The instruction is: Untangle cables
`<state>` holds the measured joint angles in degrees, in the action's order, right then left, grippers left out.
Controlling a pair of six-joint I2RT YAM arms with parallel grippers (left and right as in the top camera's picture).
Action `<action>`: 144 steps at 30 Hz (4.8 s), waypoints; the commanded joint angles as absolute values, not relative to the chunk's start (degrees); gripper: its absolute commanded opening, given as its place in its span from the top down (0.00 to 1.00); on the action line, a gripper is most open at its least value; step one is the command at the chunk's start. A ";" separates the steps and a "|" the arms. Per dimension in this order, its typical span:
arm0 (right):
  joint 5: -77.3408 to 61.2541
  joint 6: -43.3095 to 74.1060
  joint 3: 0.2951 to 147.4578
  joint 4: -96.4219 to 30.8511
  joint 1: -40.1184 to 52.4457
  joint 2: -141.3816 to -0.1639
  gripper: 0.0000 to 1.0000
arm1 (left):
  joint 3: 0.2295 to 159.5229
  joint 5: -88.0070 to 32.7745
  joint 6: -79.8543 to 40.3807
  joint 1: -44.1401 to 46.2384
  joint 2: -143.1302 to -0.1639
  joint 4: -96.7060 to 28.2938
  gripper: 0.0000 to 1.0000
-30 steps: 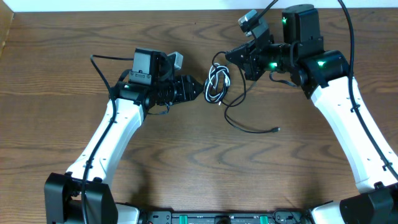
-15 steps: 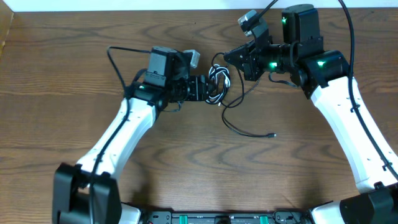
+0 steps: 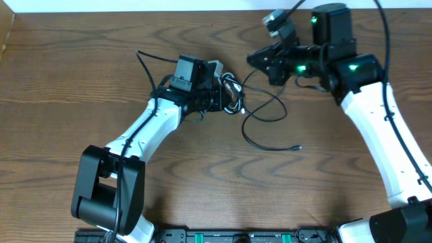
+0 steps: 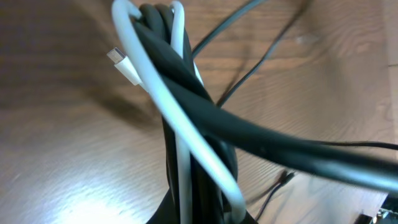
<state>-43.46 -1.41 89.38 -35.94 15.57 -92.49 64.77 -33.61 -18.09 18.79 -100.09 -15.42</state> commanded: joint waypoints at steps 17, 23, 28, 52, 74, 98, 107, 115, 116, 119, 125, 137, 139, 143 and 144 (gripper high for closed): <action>-49.87 -5.23 89.76 -47.27 11.53 -95.85 0.54 | 64.42 -50.59 8.38 15.44 -100.18 -24.36 0.93; -49.84 -5.26 89.56 -49.95 15.75 -100.77 0.52 | 64.40 -50.52 9.47 15.44 -100.18 -24.34 0.93; -49.87 -5.89 89.47 -51.48 18.65 -105.45 0.52 | 64.40 -50.48 9.43 15.44 -100.18 -24.18 0.93; -52.25 -7.90 89.62 -49.15 17.39 -99.00 0.99 | 64.34 -42.54 9.32 15.44 -100.20 -25.93 0.93; -44.05 -8.86 89.45 -52.97 10.59 -89.21 0.72 | 64.34 -40.86 9.15 15.44 -100.20 -26.96 0.90; -41.91 -8.84 88.75 -53.17 10.61 -93.19 0.68 | 65.39 -33.95 -1.06 9.28 -84.27 -31.20 0.49; -41.91 -8.64 88.75 -53.21 14.04 -97.89 0.69 | 64.93 -33.36 -1.65 9.34 -88.51 -29.52 0.92; -41.93 -8.58 88.75 -52.31 20.53 -107.63 0.73 | 64.93 -33.34 -3.73 9.34 -96.60 -30.24 0.92; -41.91 -8.38 88.75 -52.03 21.06 -108.77 0.73 | 64.93 -33.32 -3.73 9.34 -97.34 -30.61 0.92; -41.93 -6.17 88.75 -50.68 22.04 -112.03 0.73 | 64.93 -33.28 -3.73 9.34 -99.68 -32.49 0.92; -41.91 0.69 88.75 -46.54 23.42 -119.48 0.73 | 64.69 -26.98 -3.73 9.34 -104.51 -38.54 0.92; -36.10 1.93 88.75 -31.97 23.59 -124.86 0.70 | 64.12 -25.65 -0.25 9.32 -106.56 -39.38 0.92; -32.62 1.89 88.75 -31.44 23.64 -124.86 0.69 | 65.04 -25.69 -0.27 9.28 -105.67 -39.44 0.92; -28.64 1.91 88.75 -31.59 23.70 -124.86 0.62 | 67.51 -26.35 -0.34 9.28 -102.54 -39.16 0.92; -28.95 1.93 88.75 -31.73 23.75 -124.86 0.61 | 67.94 -26.28 -0.62 9.28 -101.86 -38.74 0.92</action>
<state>-32.29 1.34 88.75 -31.73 23.22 -124.46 64.77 -26.61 -1.43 9.43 -105.49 -39.11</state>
